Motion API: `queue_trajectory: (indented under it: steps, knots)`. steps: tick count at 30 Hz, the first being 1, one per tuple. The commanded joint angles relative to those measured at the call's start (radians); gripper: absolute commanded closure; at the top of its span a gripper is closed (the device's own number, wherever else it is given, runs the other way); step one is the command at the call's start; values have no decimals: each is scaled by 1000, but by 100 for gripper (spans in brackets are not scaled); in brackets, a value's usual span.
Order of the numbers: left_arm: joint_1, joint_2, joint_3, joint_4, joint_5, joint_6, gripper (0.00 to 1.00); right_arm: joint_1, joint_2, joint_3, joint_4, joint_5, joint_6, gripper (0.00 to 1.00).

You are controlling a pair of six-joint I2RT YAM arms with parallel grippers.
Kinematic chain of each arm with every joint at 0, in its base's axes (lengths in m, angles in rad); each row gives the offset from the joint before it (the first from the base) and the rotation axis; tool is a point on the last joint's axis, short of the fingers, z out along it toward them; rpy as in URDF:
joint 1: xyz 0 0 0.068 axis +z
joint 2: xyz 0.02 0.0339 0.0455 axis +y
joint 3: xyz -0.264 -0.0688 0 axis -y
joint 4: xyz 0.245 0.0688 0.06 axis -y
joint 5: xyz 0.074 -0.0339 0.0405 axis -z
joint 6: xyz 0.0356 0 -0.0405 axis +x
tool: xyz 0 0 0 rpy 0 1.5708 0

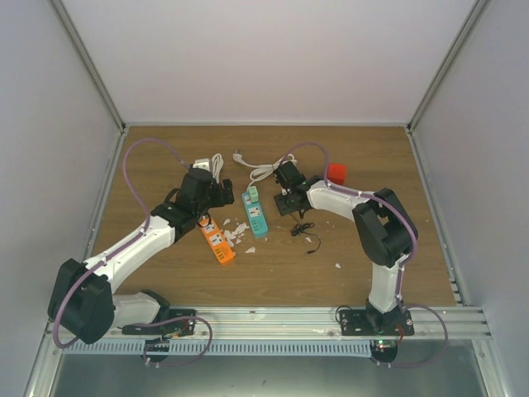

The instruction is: Insert the plug

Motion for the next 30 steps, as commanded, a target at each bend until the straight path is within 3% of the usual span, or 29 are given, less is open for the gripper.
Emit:
queue_trajectory:
  steps: [1, 6, 13, 17, 25, 30]
  knots:
    - [8, -12, -16, 46, 9, 7, 4, -6, 23, 11, 15, -1, 18, 50]
    - [8, -20, -29, 58, 26, 5, 4, -7, 3, 3, 22, 0, 28, 54]
    - [8, -81, -99, 115, 163, -17, 7, -12, -111, -53, 82, -60, 58, 56]
    - [8, -131, -131, 120, 209, -46, 7, -22, -193, -100, 131, -140, 81, 57]
    - [7, -172, -187, 194, 465, -129, 7, -29, -386, -227, 265, -372, 155, 58]
    - [-1, -188, -208, 242, 516, -225, 9, -13, -473, -315, 357, -480, 200, 58]
